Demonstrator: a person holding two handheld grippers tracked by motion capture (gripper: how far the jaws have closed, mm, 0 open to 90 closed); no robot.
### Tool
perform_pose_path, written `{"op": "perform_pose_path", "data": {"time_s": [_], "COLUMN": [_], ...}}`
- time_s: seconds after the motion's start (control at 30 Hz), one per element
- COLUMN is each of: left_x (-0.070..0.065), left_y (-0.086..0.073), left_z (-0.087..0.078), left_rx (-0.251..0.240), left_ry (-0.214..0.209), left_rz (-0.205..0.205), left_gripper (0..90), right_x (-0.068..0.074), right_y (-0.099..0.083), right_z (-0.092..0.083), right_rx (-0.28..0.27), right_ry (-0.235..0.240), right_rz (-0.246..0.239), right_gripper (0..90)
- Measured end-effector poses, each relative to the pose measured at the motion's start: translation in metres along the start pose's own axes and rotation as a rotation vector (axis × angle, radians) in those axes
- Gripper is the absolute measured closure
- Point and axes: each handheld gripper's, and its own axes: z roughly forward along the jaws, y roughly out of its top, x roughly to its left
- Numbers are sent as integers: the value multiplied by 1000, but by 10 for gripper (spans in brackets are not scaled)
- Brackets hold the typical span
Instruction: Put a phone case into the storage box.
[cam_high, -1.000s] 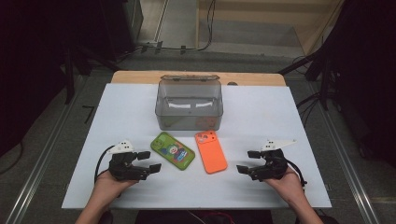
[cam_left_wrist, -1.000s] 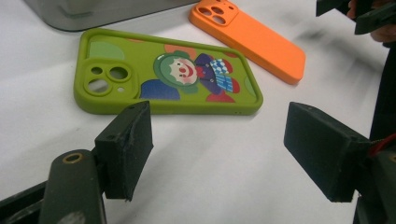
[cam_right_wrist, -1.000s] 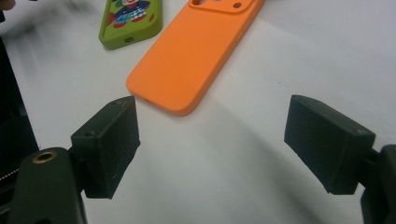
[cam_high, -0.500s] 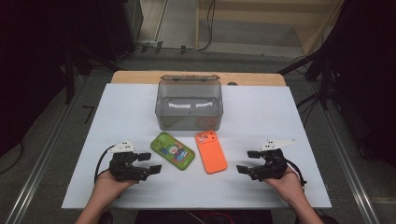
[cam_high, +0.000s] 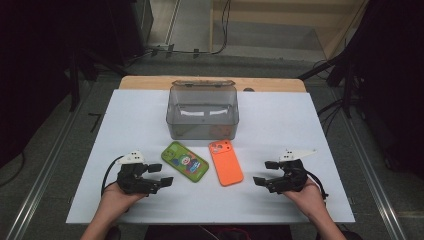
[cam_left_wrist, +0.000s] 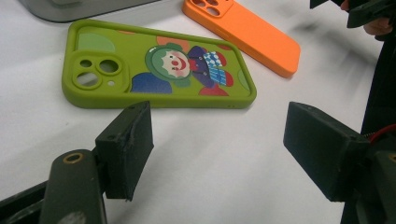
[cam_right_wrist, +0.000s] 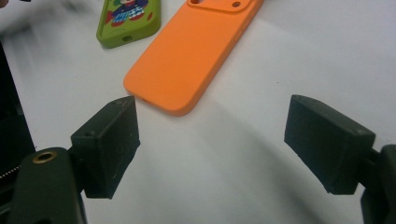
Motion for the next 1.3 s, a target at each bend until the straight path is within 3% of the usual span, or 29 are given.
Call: {"op": "perform_pose_path", "data": {"time_s": [0.77, 0.9, 1.1, 1.3], "left_x": [0, -2, -1, 1], "left_y": [-1, -1, -1, -1], "left_z": [2, 3, 2, 2], "left_rx": [31, -5, -16, 9], "left_ry": [1, 3, -2, 19], "left_rz": [-3, -10, -6, -3], "left_gripper": [242, 242, 249, 256], "right_x": [-1, -2, -3, -4], "right_y": [0, 0, 1, 3], "right_z": [2, 1, 1, 0], "right_rx": [19, 20, 25, 6], "right_ry": [-1, -1, -5, 0], "right_rz": [-5, -6, -9, -9], "right_gripper": [163, 163, 163, 160]}}
